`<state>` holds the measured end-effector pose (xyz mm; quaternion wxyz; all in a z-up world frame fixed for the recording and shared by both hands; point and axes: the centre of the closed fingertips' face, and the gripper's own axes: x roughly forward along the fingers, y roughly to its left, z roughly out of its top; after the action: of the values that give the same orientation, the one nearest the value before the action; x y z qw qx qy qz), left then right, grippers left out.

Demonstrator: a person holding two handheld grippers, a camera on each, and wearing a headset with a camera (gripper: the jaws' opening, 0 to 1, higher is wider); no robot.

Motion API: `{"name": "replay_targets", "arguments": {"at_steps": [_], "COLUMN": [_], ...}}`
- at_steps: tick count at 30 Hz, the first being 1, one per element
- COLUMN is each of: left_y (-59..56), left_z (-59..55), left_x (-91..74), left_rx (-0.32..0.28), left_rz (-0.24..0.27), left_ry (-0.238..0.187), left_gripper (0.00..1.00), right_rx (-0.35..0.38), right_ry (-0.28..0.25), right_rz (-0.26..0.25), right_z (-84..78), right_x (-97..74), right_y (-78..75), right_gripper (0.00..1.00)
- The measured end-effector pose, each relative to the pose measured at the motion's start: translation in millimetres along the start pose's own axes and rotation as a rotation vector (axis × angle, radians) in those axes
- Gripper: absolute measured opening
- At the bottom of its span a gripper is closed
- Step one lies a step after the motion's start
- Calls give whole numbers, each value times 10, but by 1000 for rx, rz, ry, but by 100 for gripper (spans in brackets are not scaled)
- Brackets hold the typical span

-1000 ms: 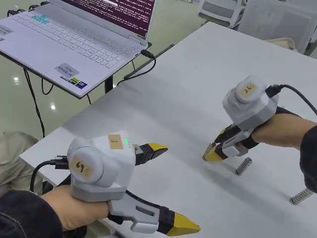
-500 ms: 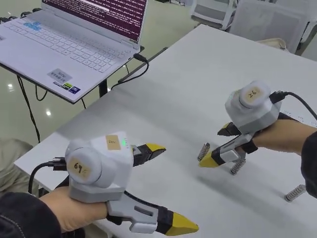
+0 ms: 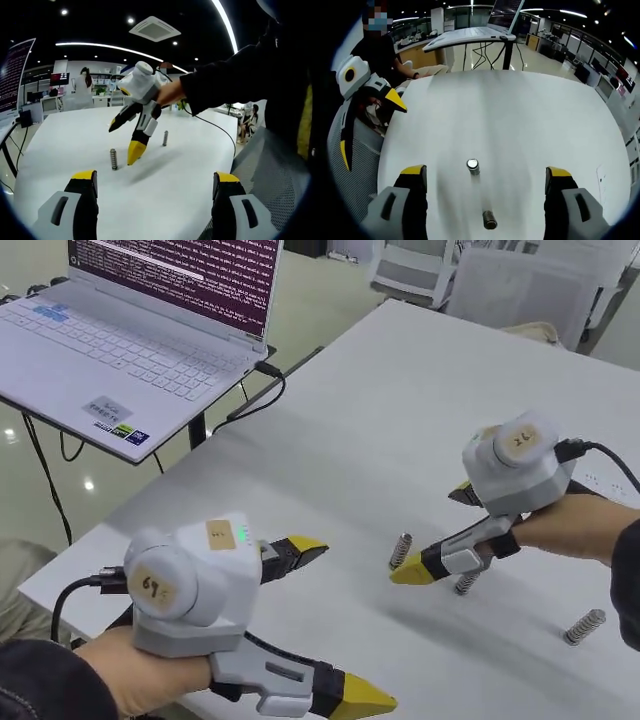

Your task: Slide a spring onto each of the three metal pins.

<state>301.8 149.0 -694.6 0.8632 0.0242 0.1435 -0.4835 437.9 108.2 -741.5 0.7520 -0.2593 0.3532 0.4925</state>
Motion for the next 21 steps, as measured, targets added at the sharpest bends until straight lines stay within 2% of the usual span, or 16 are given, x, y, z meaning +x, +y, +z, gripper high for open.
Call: {"name": "replay_targets", "arguments": {"at_steps": [10,16,21], "left_y": [-4,-15,-21], "left_z": [35,50,74], "left_x": [27,28,33], "left_rx": [5,9,11], "left_rz": [-7,-11,-13], "left_ry": [2,3,3], "left_gripper": [94,93,93], "right_rx": [49,87,118], "right_ry": [-29,-54,-70], "right_rz": [-49,-93,-128], "right_z": [-96,-204,-277], "right_x": [-173,-363,-519], "right_y": [-131,-275,-335], "right_gripper": [100,100,99]}}
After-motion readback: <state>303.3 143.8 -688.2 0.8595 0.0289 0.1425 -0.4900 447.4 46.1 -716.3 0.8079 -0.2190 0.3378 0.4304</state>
